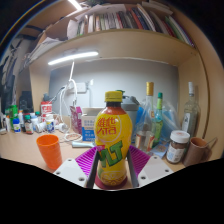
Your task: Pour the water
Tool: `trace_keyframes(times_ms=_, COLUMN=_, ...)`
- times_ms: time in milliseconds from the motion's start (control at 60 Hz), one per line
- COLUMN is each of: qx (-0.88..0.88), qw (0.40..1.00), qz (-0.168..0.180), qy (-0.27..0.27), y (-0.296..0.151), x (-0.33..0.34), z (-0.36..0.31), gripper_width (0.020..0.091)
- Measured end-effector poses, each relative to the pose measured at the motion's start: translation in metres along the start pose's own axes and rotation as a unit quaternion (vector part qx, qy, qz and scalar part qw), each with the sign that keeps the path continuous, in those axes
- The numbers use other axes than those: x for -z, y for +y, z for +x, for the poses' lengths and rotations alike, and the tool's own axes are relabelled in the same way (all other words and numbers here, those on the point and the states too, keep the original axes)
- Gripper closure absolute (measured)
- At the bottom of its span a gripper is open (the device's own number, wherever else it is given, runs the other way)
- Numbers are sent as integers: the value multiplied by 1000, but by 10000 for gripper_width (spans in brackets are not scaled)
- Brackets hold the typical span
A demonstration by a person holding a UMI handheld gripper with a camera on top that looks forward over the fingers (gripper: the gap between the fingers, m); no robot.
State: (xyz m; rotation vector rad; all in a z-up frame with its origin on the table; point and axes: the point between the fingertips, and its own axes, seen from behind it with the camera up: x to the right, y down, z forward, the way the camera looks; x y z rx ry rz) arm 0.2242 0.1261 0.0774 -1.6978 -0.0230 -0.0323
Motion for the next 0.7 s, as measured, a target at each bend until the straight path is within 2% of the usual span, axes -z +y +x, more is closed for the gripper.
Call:
trace_keyframes(times_ms=100, qx=-5, qw=1000, qz=-2, qy=5, y=1, x=0, z=2, gripper_width=544)
trace_keyframes(times_ms=133, qx=-2, qw=1000, qz=-13, qy=10, y=6, x=0, z=3, gripper_width=494)
trace_keyframes(times_ms=200, qx=5, qw=999, qz=-34, qy=19, y=14, x=4, z=7, gripper_width=342)
trace_keyframes(times_ms=233, qx=7, qw=999, qz=-32, qy=19, y=12, x=9, z=4, gripper_width=309)
trace_keyframes(times_ms=317, qx=4, qw=999, qz=-29, qy=18, y=5, x=30, z=0, gripper_width=312)
trace_keyframes(times_ms=450, qx=-17, qw=999, qz=-42, qy=7, y=5, x=84, z=-12, gripper_width=308)
trace_keyframes(times_ms=700, qx=-43, qw=999, qz=13, qy=-5, y=-3, x=232, z=-36, gripper_width=309)
